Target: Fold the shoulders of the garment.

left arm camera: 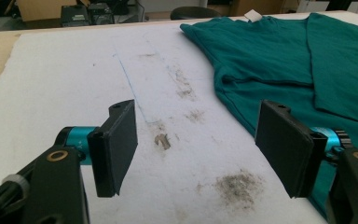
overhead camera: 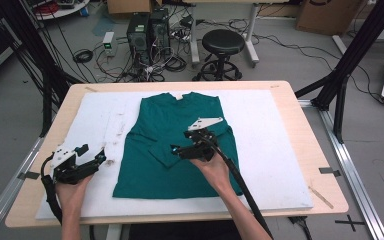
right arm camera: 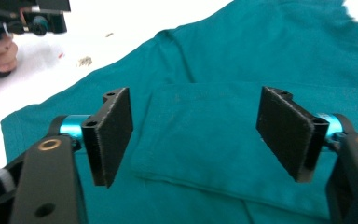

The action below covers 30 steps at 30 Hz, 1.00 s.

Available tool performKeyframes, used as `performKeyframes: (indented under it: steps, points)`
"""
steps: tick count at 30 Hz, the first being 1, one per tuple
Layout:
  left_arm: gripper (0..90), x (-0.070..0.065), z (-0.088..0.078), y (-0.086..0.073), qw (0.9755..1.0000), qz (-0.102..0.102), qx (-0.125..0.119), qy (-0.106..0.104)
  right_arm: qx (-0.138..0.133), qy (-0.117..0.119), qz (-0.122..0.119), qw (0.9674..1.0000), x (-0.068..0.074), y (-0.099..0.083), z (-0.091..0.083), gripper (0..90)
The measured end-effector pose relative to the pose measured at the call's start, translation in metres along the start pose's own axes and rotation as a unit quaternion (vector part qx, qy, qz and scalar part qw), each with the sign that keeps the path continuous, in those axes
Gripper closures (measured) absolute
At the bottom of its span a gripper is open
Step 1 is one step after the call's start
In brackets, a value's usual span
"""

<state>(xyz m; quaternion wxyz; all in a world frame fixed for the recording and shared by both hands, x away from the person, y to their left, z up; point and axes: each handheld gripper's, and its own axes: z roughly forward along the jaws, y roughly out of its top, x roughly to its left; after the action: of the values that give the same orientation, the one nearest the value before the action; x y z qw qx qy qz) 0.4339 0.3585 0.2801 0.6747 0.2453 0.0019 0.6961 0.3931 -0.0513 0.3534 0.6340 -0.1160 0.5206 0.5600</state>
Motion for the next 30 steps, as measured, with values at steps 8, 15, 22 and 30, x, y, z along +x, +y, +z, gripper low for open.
performKeyframes:
  steps: [8, 15, 22, 30]
  points:
    - [29.7, -0.001, 0.0, 0.0, 1.0, 0.002, 0.0, 0.0, -0.019, -0.053, 0.009, 0.9984, -0.026, -0.025, -0.049, 23.3]
    - [29.7, 0.0, 0.0, 0.0, 1.0, 0.0, -0.001, -0.002, -0.029, -0.096, 0.021, 0.9948, -0.052, -0.049, -0.082, 22.2]
    - [29.7, 0.0, -0.001, 0.0, 1.0, -0.001, -0.005, -0.002, -0.042, -0.123, 0.057, 0.9898, -0.076, -0.078, -0.111, 22.3]
    - [29.7, -0.003, -0.003, 0.0, 0.9999, 0.011, -0.005, 0.002, -0.034, -0.141, 0.066, 0.9872, -0.083, -0.098, -0.117, 22.8]
